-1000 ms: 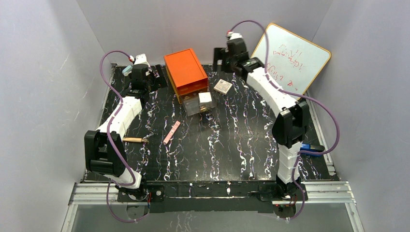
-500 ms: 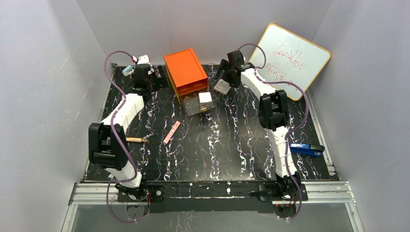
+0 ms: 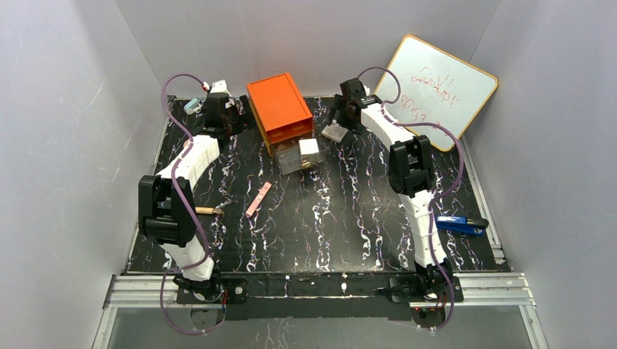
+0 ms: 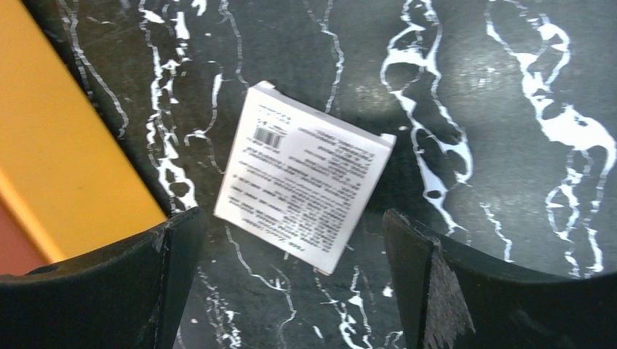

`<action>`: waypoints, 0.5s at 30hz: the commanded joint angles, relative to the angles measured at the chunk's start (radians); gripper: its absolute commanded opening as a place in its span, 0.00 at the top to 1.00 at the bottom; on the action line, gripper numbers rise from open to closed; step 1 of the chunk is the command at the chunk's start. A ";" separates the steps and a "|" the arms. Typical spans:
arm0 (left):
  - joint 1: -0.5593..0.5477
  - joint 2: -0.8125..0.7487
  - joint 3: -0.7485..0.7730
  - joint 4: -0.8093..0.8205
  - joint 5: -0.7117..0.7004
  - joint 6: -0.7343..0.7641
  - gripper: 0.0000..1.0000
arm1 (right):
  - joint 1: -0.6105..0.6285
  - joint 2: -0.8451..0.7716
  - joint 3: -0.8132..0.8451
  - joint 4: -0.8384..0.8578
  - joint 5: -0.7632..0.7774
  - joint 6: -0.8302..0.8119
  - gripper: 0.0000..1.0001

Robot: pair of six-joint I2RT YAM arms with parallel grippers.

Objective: Organize the makeup

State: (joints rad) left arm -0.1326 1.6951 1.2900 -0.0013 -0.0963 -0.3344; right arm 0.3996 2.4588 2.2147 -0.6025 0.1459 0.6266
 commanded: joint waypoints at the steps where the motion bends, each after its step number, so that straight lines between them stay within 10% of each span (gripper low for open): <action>1: 0.007 0.007 0.016 0.024 0.008 -0.008 0.02 | -0.002 0.023 0.039 -0.037 0.071 -0.031 0.01; 15: 0.014 0.031 0.024 0.019 0.009 0.003 0.01 | 0.012 0.135 0.149 -0.029 0.046 -0.007 0.01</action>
State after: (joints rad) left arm -0.1287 1.7222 1.2900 0.0174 -0.0921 -0.3378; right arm 0.4046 2.5301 2.2772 -0.6067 0.1818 0.6178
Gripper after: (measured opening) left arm 0.984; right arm 0.985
